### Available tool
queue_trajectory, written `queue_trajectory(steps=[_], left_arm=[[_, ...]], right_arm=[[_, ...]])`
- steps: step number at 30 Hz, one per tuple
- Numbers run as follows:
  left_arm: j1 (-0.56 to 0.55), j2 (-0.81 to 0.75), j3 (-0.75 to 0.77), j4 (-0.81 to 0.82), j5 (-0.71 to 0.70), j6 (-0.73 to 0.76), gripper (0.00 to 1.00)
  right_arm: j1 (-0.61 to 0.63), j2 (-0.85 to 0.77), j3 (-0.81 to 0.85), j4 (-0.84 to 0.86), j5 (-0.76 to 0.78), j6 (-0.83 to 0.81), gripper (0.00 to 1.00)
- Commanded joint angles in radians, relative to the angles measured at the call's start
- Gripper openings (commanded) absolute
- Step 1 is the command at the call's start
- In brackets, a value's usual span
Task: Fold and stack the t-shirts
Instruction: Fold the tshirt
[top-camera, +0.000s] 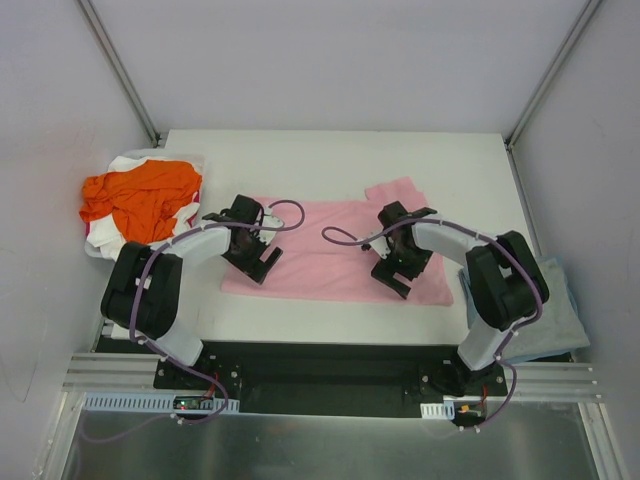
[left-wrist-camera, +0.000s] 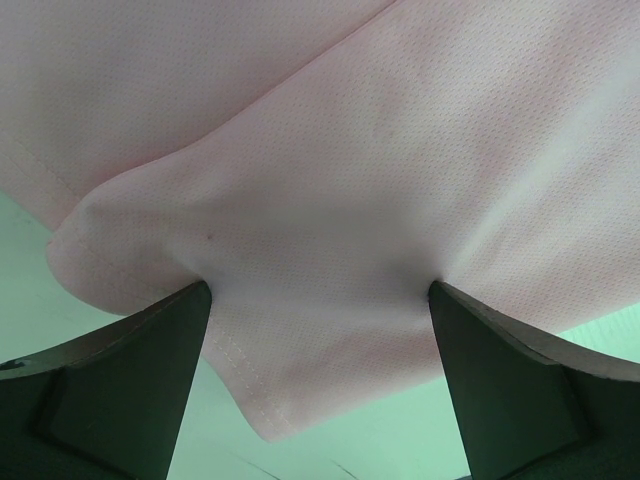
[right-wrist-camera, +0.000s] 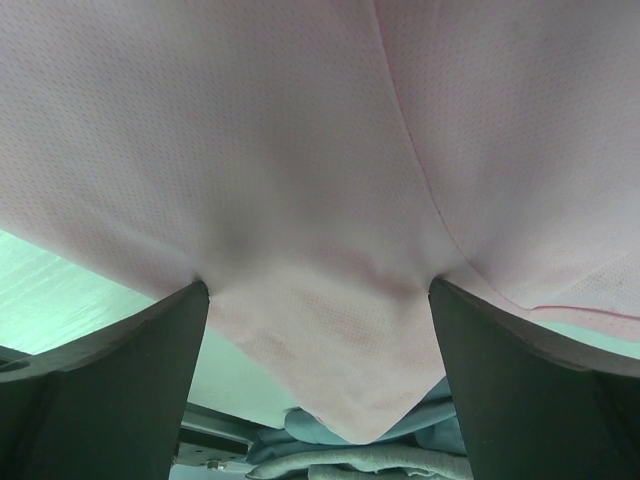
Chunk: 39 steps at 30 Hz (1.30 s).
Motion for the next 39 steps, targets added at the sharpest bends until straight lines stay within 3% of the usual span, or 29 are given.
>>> queue_trajectory(steps=[1, 9, 16, 20, 28, 32, 39], left_arm=[[-0.013, 0.005, -0.014, -0.057, -0.052, 0.011, 0.91], [-0.013, -0.075, 0.083, -0.058, -0.029, 0.025, 0.92], [-0.016, -0.135, 0.262, -0.058, -0.027, 0.034, 0.96], [-0.013, -0.028, 0.379, -0.048, -0.061, 0.065, 0.96], [0.007, 0.276, 0.641, -0.043, -0.087, 0.134, 0.94], [0.047, 0.361, 0.751, -0.043, -0.087, 0.146, 0.94], [0.076, 0.430, 0.847, -0.043, -0.087, 0.155, 0.94]], right_arm=[[0.005, -0.057, 0.017, -0.001, 0.029, 0.012, 0.96], [0.015, -0.166, 0.089, -0.003, 0.072, 0.040, 0.96], [0.016, -0.188, 0.226, 0.024, 0.185, 0.008, 0.96], [-0.010, -0.102, 0.312, 0.097, 0.221, -0.035, 0.96], [-0.124, 0.145, 0.569, 0.144, 0.136, -0.086, 0.97], [-0.169, 0.274, 0.733, 0.137, 0.127, -0.117, 0.97], [-0.227, 0.407, 0.864, 0.152, 0.090, -0.141, 0.99]])
